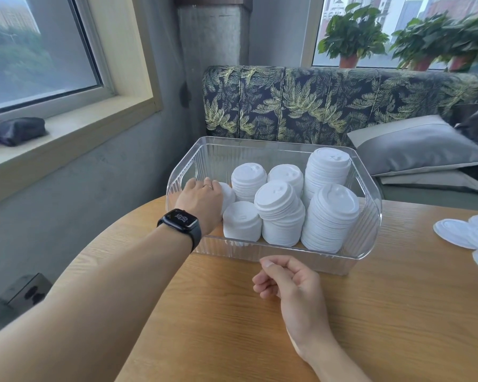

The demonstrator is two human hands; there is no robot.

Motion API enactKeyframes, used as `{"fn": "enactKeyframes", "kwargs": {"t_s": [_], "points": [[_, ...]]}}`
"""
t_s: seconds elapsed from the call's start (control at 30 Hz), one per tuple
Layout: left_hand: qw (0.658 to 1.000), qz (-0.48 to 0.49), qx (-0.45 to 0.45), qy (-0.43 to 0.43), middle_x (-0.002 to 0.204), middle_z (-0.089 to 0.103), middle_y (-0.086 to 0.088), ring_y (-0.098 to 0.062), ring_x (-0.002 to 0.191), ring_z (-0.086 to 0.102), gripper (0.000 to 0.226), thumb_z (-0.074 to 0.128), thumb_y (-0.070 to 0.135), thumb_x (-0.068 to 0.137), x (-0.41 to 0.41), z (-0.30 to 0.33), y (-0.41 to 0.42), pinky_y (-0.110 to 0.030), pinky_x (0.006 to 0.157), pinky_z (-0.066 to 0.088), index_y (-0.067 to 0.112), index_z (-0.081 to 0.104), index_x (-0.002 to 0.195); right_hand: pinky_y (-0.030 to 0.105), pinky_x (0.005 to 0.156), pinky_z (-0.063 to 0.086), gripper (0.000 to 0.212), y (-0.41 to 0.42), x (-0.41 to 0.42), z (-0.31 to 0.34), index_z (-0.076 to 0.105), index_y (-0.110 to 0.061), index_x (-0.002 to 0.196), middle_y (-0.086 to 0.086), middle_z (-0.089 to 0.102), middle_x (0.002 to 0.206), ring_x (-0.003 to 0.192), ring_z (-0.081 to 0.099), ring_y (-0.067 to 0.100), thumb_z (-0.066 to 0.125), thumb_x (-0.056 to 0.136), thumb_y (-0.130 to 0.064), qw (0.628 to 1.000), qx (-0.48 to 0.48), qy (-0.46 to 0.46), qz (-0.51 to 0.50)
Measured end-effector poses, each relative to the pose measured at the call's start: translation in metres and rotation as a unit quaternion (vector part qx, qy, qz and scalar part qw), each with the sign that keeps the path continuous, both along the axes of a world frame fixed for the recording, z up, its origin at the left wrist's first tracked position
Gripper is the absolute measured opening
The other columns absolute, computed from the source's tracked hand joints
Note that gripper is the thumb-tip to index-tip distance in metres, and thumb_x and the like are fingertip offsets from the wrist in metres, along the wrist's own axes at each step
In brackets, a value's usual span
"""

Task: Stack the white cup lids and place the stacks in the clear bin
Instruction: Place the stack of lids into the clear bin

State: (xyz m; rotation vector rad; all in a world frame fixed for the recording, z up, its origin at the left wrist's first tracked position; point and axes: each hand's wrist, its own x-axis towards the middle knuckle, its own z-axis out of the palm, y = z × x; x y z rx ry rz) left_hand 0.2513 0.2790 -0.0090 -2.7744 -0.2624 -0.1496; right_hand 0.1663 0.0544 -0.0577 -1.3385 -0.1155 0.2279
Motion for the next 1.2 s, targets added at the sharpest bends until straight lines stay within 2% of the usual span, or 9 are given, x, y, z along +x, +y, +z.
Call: {"fn": "enactKeyframes", "kwargs": {"t_s": [0.2,0.4,0.47,0.53,0.6,0.67,0.8,0.93,1.2], "points": [[0.998,0.000,-0.040,0.043,0.168,0.015,-0.029,-0.037,0.157,0.019,0.074,0.052,0.021,0.101,-0.003,-0.001,0.000,-0.049,0.130,0.004,0.010,0.010,0.161,0.030,0.060,0.051,0.010,0.000,0.000,0.001,0.074,-0.001,0.088,0.019,0.072,0.071,0.065,0.066,0.024,0.067,0.095,-0.005,1.000,-0.003,-0.002,-0.005],[0.992,0.013,-0.110,0.067,0.171,0.002,-0.025,-0.035,0.160,-0.005,0.075,0.042,0.006,0.099,-0.001,0.003,-0.005,-0.051,0.127,-0.009,0.009,0.003,0.163,0.029,0.061,0.052,0.009,0.000,-0.002,0.001,0.074,-0.003,0.089,0.017,0.073,0.072,0.065,0.067,0.023,0.067,0.095,-0.006,1.000,-0.014,-0.003,-0.007],[0.985,0.013,-0.168,0.031,0.171,0.007,-0.022,-0.033,0.160,0.001,0.072,0.043,-0.004,0.095,-0.003,0.010,-0.007,-0.049,0.128,-0.005,0.003,0.014,0.161,0.028,0.060,0.052,0.009,0.000,-0.003,0.002,0.073,-0.002,0.089,0.017,0.073,0.071,0.065,0.067,0.022,0.067,0.095,-0.005,1.000,-0.014,-0.002,-0.009],[0.971,0.005,-0.237,-0.037,0.161,0.031,-0.024,-0.037,0.152,0.024,0.057,0.043,-0.010,0.089,-0.007,0.015,-0.011,-0.048,0.129,0.012,-0.004,0.040,0.146,0.026,0.060,0.052,0.009,-0.001,-0.005,0.003,0.073,-0.003,0.089,0.016,0.073,0.071,0.064,0.067,0.021,0.067,0.095,-0.006,1.000,-0.018,0.001,-0.014],[0.945,-0.010,-0.305,-0.115,0.138,0.055,-0.022,-0.039,0.130,0.047,0.043,0.040,-0.009,0.088,-0.012,0.018,-0.016,-0.048,0.114,0.036,-0.005,0.056,0.128,0.026,0.060,0.053,0.009,-0.001,-0.006,0.003,0.073,-0.003,0.089,0.016,0.073,0.071,0.064,0.067,0.020,0.067,0.095,-0.006,1.000,-0.023,-0.001,-0.021],[0.921,-0.025,-0.347,-0.176,0.124,0.065,-0.020,-0.038,0.117,0.056,0.034,0.039,0.001,0.097,-0.019,0.018,-0.026,-0.049,0.098,0.046,-0.003,0.062,0.121,0.026,0.060,0.053,0.008,-0.001,-0.009,0.002,0.073,-0.005,0.089,0.015,0.074,0.072,0.064,0.067,0.019,0.067,0.095,-0.005,0.999,-0.026,-0.006,-0.032],[0.901,-0.060,-0.345,-0.257,0.102,0.067,-0.013,-0.032,0.093,0.059,0.032,0.039,0.020,0.107,-0.042,0.022,-0.052,-0.048,0.080,0.048,0.005,0.065,0.096,0.023,0.058,0.052,0.014,-0.004,-0.016,-0.001,0.073,-0.005,0.091,0.007,0.072,0.070,0.063,0.066,0.015,0.061,0.098,-0.003,0.996,-0.032,-0.016,-0.078],[0.892,-0.075,-0.350,-0.275,0.072,0.049,-0.001,-0.031,0.073,0.051,0.039,0.044,0.024,0.107,-0.077,0.023,-0.082,-0.040,0.066,0.035,0.019,0.039,0.068,0.023,0.053,0.050,0.020,-0.017,-0.026,-0.003,0.070,-0.007,0.090,0.007,0.067,0.072,0.061,0.064,0.018,0.055,0.101,-0.002,0.991,-0.040,-0.012,-0.129],[0.886,-0.063,-0.408,-0.212,0.064,0.049,0.006,-0.022,0.062,0.046,0.042,0.042,0.041,0.107,-0.158,0.008,-0.153,-0.037,0.057,0.032,0.023,0.037,0.070,0.024,0.049,0.046,0.016,-0.078,-0.070,0.005,0.071,-0.012,0.086,0.003,0.066,0.073,0.053,0.058,0.011,0.060,0.098,-0.009,0.979,-0.077,-0.007,-0.190]]}}
